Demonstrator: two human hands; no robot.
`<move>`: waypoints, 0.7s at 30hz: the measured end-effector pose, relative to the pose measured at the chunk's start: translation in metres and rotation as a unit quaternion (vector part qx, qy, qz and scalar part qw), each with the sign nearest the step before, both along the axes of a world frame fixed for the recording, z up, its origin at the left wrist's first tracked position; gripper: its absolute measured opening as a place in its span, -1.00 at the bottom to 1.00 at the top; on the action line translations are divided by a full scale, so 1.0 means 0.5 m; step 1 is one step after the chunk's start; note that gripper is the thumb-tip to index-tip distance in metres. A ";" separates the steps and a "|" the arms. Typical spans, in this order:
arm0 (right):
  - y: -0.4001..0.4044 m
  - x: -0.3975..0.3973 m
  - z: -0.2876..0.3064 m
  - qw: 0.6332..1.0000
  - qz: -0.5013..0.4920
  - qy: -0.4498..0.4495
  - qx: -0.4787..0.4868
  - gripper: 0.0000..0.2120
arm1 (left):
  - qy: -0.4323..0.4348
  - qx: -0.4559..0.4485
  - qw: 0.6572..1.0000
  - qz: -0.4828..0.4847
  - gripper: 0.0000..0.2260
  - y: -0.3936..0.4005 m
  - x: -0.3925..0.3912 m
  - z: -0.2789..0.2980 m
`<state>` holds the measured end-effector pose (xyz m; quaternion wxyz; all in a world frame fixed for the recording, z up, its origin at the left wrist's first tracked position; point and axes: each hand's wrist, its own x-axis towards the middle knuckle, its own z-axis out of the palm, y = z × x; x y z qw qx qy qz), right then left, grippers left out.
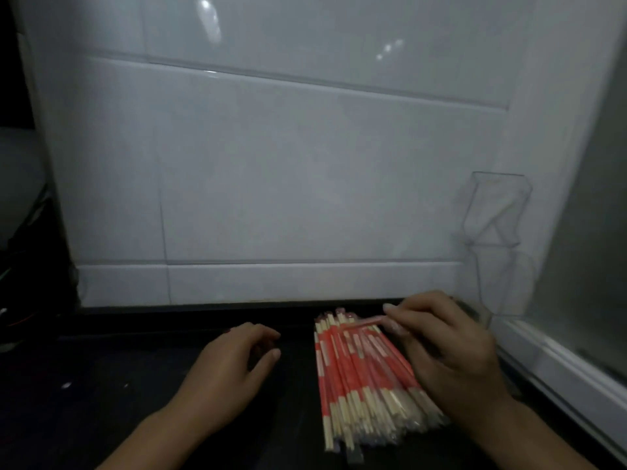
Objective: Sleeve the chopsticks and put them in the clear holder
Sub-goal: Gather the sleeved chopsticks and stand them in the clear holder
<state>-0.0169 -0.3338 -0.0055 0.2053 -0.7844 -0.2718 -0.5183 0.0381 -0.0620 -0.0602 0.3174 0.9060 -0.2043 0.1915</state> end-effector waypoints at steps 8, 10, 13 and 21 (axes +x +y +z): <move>-0.037 0.034 0.140 0.884 0.043 0.252 0.391 -0.90 | 0.064 -0.096 0.991 -0.070 -0.92 -0.088 -0.036 0.050; -0.024 0.109 0.157 0.856 0.071 0.328 0.393 -0.92 | 0.122 -0.154 0.976 -0.098 -0.85 -0.115 -0.045 0.056; 0.021 0.224 0.114 0.823 0.077 0.436 0.357 -0.93 | 0.170 -0.192 0.964 -0.075 -0.68 -0.141 -0.049 0.040; 0.095 0.311 -0.098 0.822 -0.046 0.506 0.258 -0.80 | 0.247 -0.033 0.966 0.074 -0.56 -0.146 -0.005 0.011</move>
